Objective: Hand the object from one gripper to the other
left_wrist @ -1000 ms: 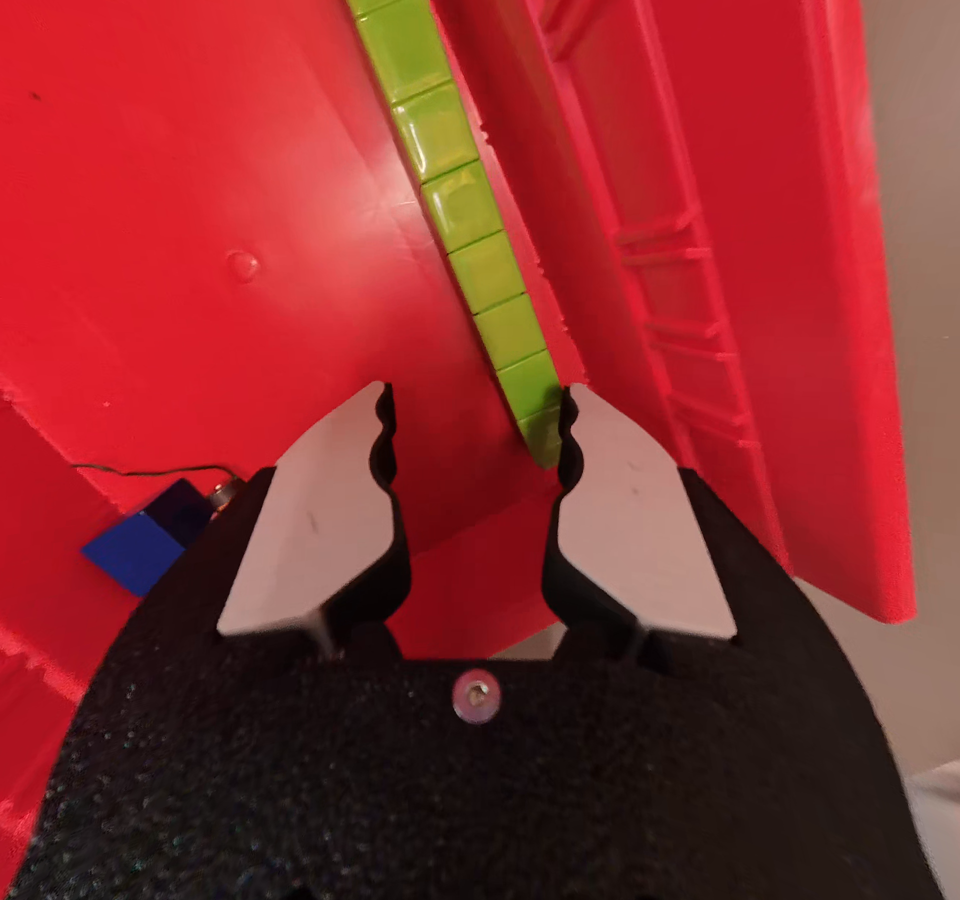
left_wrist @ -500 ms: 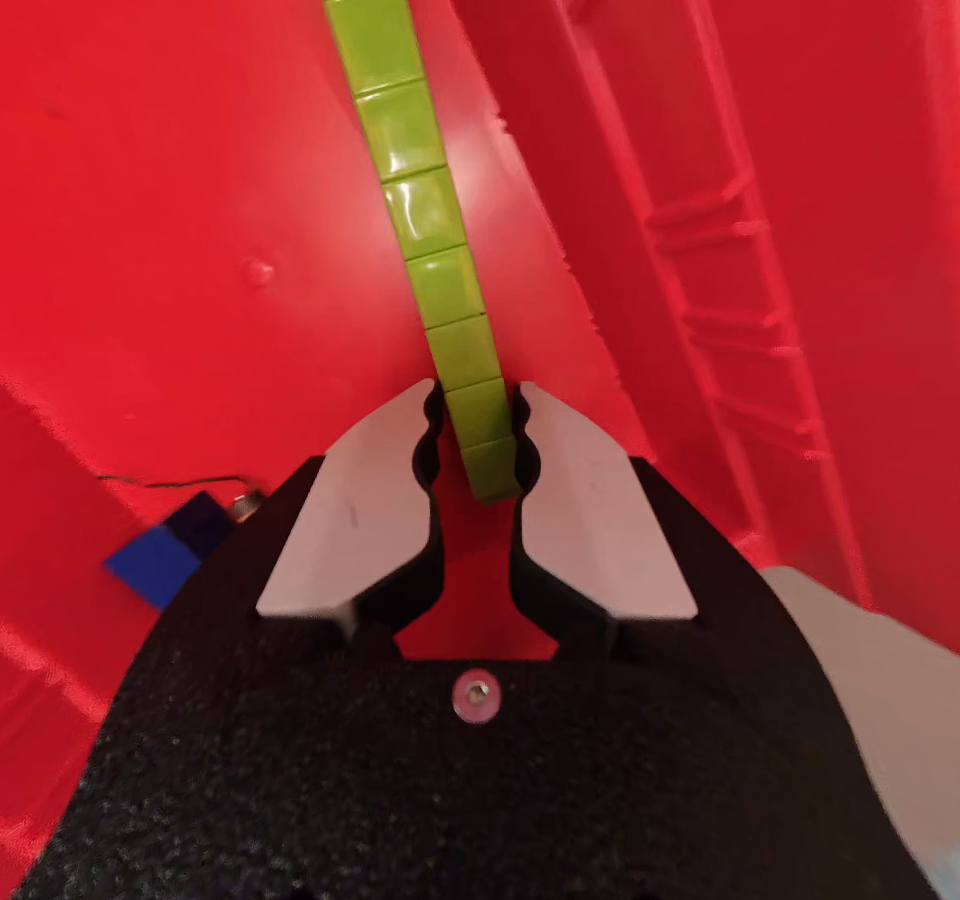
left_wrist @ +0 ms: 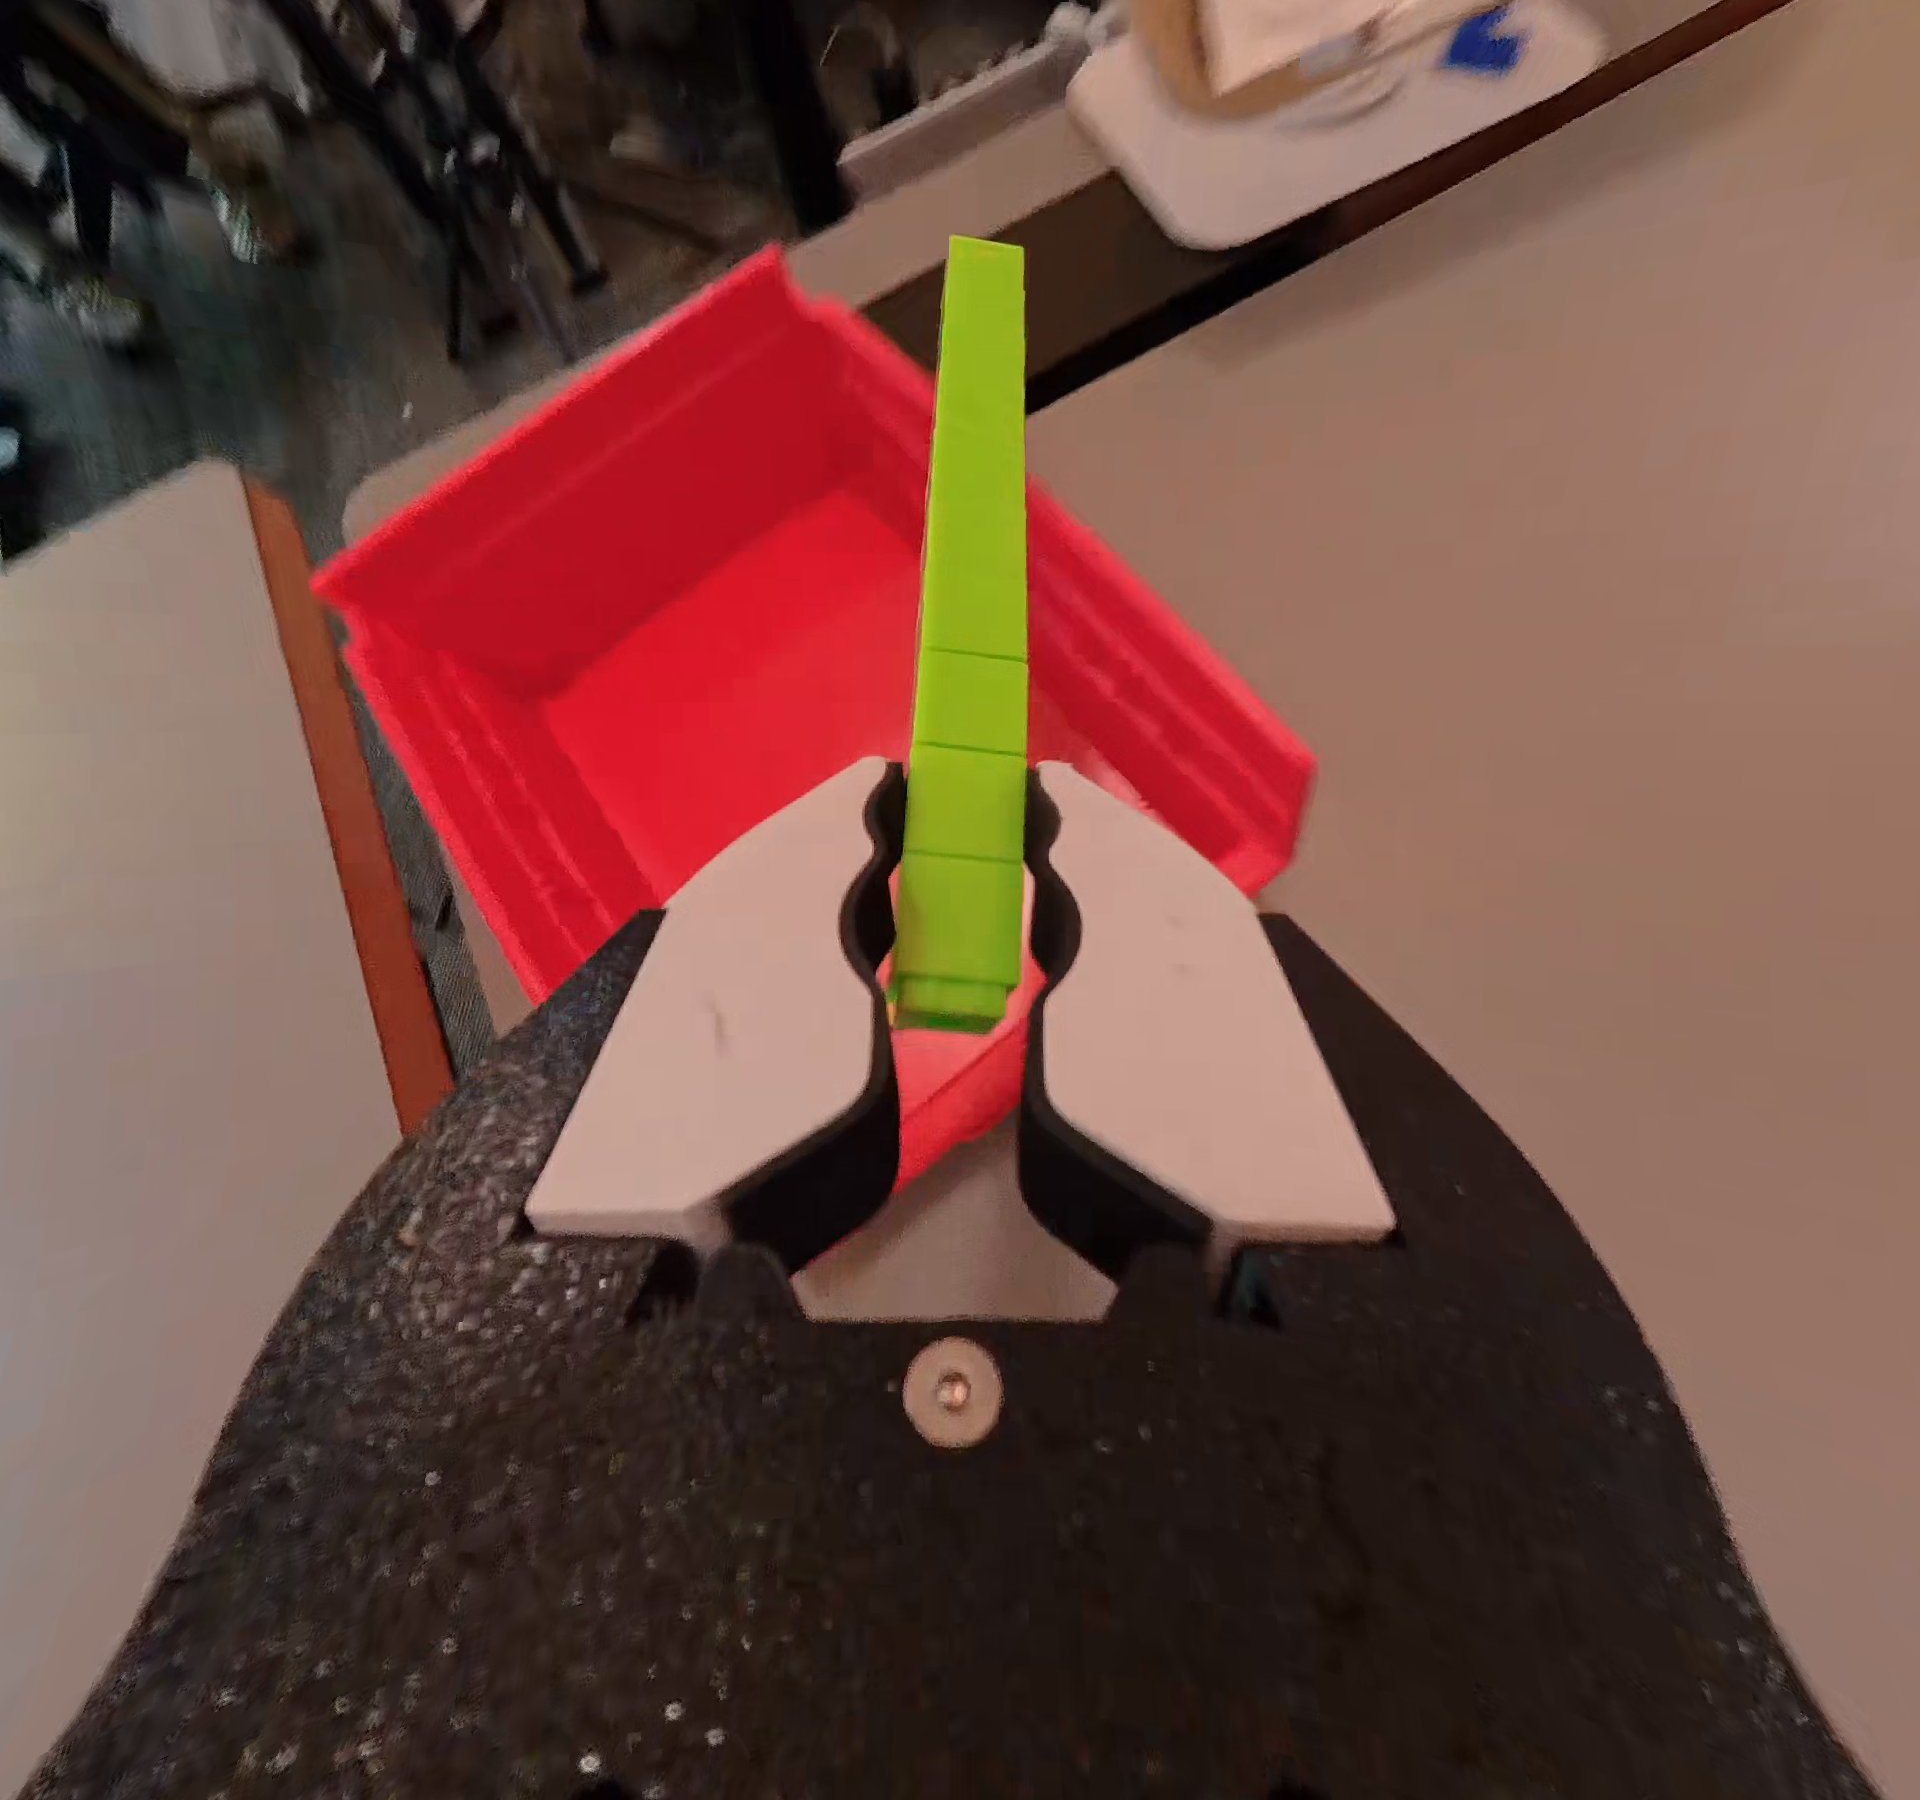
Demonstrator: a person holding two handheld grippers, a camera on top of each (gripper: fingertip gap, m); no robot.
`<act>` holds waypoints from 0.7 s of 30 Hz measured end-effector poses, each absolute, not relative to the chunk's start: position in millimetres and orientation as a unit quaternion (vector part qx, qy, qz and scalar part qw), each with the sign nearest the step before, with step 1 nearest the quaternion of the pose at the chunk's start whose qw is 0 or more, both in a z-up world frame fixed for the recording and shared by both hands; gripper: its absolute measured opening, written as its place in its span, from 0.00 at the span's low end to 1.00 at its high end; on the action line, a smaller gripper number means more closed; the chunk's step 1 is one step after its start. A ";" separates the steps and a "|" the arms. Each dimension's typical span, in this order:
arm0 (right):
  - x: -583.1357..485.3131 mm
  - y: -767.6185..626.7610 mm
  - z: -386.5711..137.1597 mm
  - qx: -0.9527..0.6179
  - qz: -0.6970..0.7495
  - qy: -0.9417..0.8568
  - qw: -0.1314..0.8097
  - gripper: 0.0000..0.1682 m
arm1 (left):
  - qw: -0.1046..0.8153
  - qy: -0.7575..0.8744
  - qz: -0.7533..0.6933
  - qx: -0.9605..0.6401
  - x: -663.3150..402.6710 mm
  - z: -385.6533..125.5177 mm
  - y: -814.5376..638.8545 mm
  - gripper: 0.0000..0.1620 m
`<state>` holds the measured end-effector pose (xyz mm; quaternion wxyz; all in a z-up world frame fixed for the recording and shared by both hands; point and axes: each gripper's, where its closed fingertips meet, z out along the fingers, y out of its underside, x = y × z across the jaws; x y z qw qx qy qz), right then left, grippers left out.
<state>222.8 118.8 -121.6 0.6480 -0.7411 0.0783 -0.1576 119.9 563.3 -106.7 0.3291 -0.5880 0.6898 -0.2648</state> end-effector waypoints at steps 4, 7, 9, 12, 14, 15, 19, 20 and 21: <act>189.5 148.9 -113.9 -0.737 -0.119 -0.014 0.666 0.37 | 0.315 0.720 -0.369 -0.496 101.1 -66.0 490.7 0.13; 170.9 161.2 -100.0 -0.710 -0.086 -0.059 0.697 0.39 | 0.265 0.750 -0.443 -0.413 85.3 -55.2 420.2 0.13; 162.8 164.2 -89.9 -0.695 -0.067 -0.080 0.712 0.42 | 0.227 0.766 -0.473 -0.372 76.9 -58.3 379.5 0.13; 149.1 164.6 -73.1 -0.674 -0.036 -0.114 0.729 0.43 | 0.175 0.787 -0.497 -0.322 70.0 -69.3 328.7 0.13; 142.6 162.4 -64.7 -0.666 -0.016 -0.126 0.735 0.43 | 0.148 0.798 -0.504 -0.296 68.0 -76.2 301.0 0.13; 139.4 160.2 -64.1 -0.668 -0.006 -0.133 0.732 0.43 | 0.137 0.805 -0.504 -0.283 67.1 -79.4 289.0 0.13; 121.6 147.4 -72.8 -0.688 0.041 -0.162 0.706 0.38 | 0.111 0.824 -0.498 -0.245 66.0 -87.3 252.8 0.13; 118.4 144.1 -76.7 -0.695 0.048 -0.166 0.698 0.36 | 0.106 0.827 -0.498 -0.236 65.7 -88.2 245.9 0.13; 115.8 140.8 -80.8 -0.702 0.052 -0.169 0.690 0.35 | 0.103 0.829 -0.500 -0.229 65.9 -88.3 239.8 0.13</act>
